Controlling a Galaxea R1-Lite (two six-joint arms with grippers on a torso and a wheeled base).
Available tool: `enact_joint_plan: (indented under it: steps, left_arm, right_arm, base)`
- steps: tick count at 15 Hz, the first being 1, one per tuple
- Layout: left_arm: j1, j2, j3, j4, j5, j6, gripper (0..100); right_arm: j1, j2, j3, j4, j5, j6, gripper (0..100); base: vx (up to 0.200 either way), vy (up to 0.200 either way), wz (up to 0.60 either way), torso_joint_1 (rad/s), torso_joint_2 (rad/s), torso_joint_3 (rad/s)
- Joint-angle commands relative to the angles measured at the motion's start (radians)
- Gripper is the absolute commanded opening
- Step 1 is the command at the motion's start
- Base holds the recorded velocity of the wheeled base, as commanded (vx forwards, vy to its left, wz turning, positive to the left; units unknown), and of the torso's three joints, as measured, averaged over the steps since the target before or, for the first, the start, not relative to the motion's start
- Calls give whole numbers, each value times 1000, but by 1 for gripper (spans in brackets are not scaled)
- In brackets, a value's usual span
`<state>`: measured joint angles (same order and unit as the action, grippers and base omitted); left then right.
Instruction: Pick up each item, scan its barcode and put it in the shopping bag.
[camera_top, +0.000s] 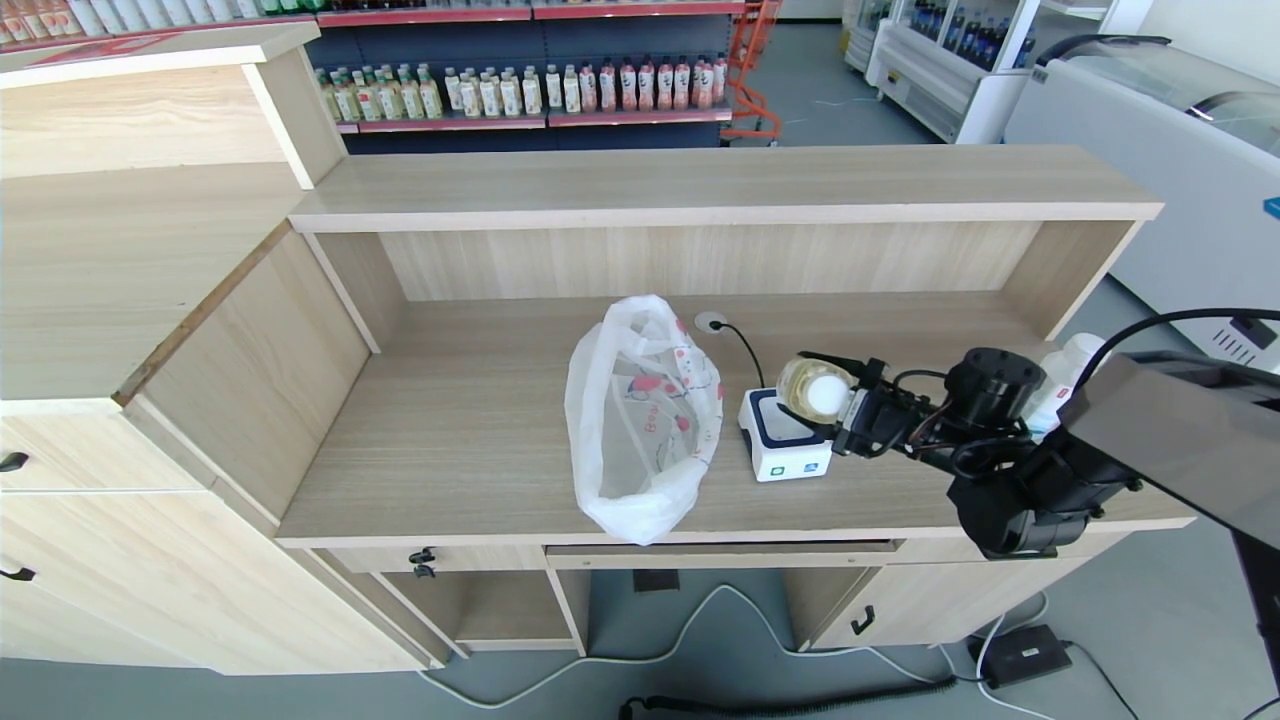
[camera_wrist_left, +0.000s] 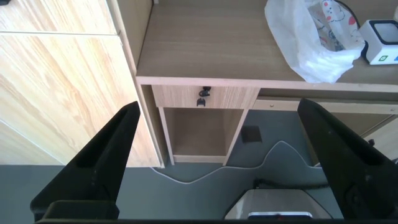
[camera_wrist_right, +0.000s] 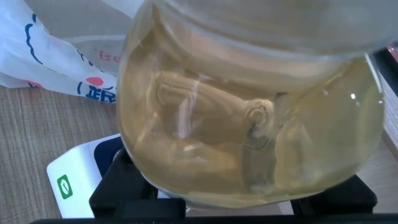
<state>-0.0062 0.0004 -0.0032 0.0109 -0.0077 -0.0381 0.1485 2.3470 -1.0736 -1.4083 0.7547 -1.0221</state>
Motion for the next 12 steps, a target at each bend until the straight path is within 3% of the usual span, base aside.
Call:
enact_joint_plan:
  steps: [1, 12]
  left_arm:
    - [0, 0, 0, 0, 0, 0, 100]
    - [0, 0, 0, 0, 0, 0, 100]
  right_arm:
    - [0, 5, -2, -4, 0, 0, 0]
    - [-4, -15, 31, -63, -6, 65, 0]
  base:
    - [0, 0, 0, 0, 0, 0]
    - [0, 0, 0, 0, 0, 0]
